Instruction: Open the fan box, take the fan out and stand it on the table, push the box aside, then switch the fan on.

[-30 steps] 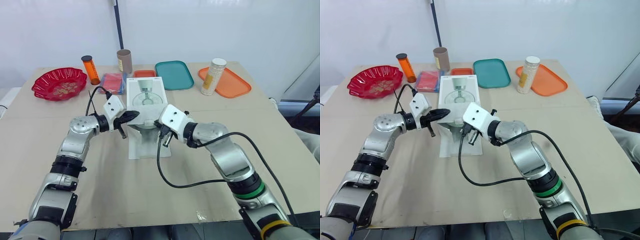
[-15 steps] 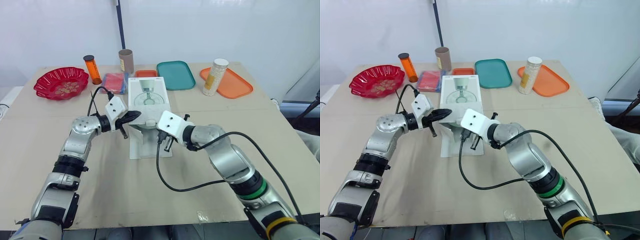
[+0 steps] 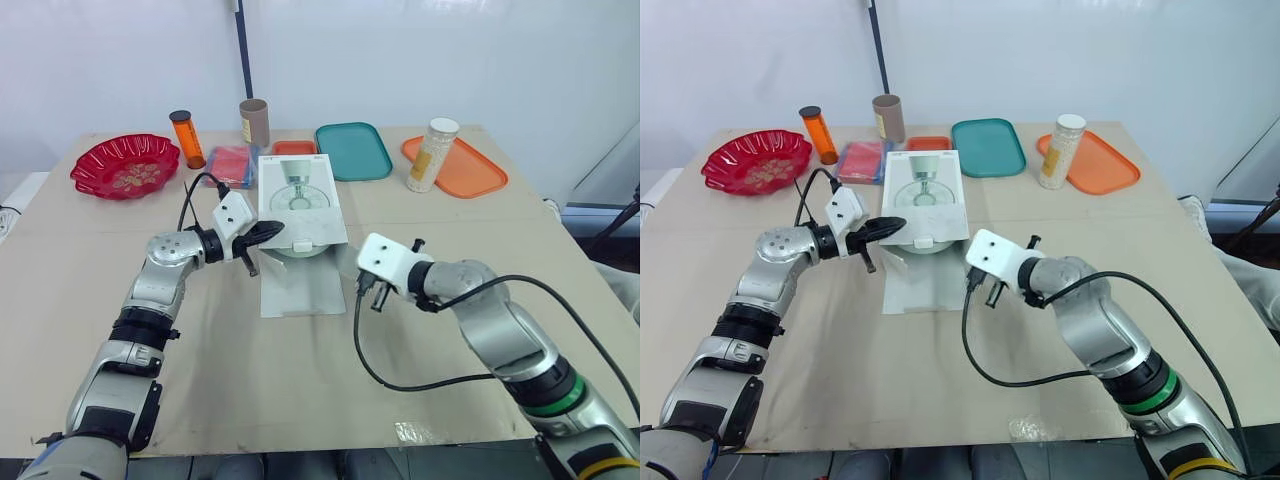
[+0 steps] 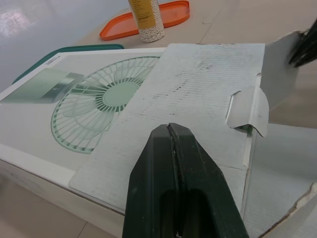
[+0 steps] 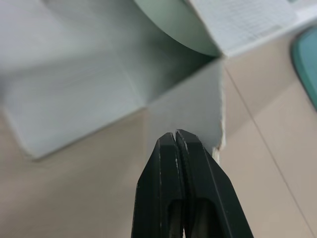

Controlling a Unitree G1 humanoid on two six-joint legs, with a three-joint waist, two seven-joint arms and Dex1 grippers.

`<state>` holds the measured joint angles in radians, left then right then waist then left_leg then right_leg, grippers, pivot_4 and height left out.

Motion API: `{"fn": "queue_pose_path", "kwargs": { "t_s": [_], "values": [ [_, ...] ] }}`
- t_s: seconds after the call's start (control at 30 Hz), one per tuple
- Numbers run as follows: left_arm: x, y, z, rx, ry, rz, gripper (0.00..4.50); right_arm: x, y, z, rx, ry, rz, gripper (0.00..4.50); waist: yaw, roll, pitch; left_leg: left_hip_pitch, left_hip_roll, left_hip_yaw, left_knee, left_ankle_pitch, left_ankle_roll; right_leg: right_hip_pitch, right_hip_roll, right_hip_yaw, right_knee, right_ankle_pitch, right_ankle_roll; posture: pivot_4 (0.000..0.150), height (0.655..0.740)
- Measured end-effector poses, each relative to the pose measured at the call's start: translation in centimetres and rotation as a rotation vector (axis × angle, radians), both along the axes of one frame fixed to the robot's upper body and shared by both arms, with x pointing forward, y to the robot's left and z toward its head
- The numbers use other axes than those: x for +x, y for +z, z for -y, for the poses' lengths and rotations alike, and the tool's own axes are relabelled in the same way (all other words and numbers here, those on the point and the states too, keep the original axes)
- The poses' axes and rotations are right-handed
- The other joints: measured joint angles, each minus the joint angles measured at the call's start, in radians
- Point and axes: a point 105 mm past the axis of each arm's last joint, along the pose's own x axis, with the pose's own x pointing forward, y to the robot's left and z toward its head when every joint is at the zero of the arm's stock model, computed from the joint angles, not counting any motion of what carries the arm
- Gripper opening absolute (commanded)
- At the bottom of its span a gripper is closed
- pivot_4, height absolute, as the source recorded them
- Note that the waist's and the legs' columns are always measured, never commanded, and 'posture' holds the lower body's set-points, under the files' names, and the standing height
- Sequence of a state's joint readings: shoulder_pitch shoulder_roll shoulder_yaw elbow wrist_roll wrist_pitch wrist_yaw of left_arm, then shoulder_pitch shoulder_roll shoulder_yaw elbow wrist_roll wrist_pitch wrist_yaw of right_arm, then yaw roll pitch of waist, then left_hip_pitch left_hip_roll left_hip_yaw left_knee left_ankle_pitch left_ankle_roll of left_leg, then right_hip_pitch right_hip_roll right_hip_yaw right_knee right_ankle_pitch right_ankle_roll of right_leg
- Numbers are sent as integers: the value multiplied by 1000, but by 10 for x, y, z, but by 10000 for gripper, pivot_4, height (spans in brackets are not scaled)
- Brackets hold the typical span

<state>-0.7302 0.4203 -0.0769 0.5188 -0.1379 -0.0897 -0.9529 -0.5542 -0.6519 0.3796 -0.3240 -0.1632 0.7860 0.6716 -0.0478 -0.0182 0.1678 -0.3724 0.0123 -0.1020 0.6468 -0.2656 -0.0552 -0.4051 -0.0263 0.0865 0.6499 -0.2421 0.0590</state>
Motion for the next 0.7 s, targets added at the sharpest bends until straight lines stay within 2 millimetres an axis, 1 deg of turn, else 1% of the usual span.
{"fn": "queue_pose_path", "kwargs": {
  "t_s": [0.03,0.07,0.13,0.2,0.23,0.27,0.43,0.57,0.7],
  "values": [
    [0,0,0,0,0,0,0,3,-1,2,2,-14,0,138,0,0,0,0,0,0,0,0,0,0,0,0,0,0,0,1500,7400],
    [0,1,-1,-3,3,1,0,11,-2,7,23,-55,8,138,0,0,0,0,0,0,0,0,0,0,0,0,0,0,0,1500,7400],
    [0,1,-1,-4,4,1,0,14,-1,6,38,-66,19,138,0,0,0,0,0,0,0,0,0,-1,0,0,0,0,0,1500,7400],
    [-1,0,-2,-5,9,1,0,20,5,-2,87,-65,41,138,-2,0,0,0,0,0,0,0,0,-1,0,0,0,0,0,1500,7400],
    [-1,0,-2,-5,9,1,0,21,6,-4,92,-61,43,138,-2,0,0,0,0,0,0,0,0,0,0,0,0,0,0,1500,7400],
    [-1,0,-3,-5,13,1,0,22,8,-11,116,-47,47,138,-2,0,0,0,0,0,0,0,0,0,0,0,0,0,0,1500,7400],
    [-2,1,-8,2,24,6,0,21,5,-32,197,-2,19,138,-1,0,0,0,0,0,0,0,0,-1,0,0,0,0,0,1500,7400],
    [-2,0,-10,4,32,0,0,21,7,-34,227,8,7,138,-2,0,0,0,0,0,0,0,0,-1,0,0,0,0,0,1500,7400],
    [-3,0,-12,4,38,1,0,24,5,-36,232,15,10,138,-9,0,0,0,1,0,0,0,0,-1,0,0,1,0,-1,1500,7400]
  ]
}}
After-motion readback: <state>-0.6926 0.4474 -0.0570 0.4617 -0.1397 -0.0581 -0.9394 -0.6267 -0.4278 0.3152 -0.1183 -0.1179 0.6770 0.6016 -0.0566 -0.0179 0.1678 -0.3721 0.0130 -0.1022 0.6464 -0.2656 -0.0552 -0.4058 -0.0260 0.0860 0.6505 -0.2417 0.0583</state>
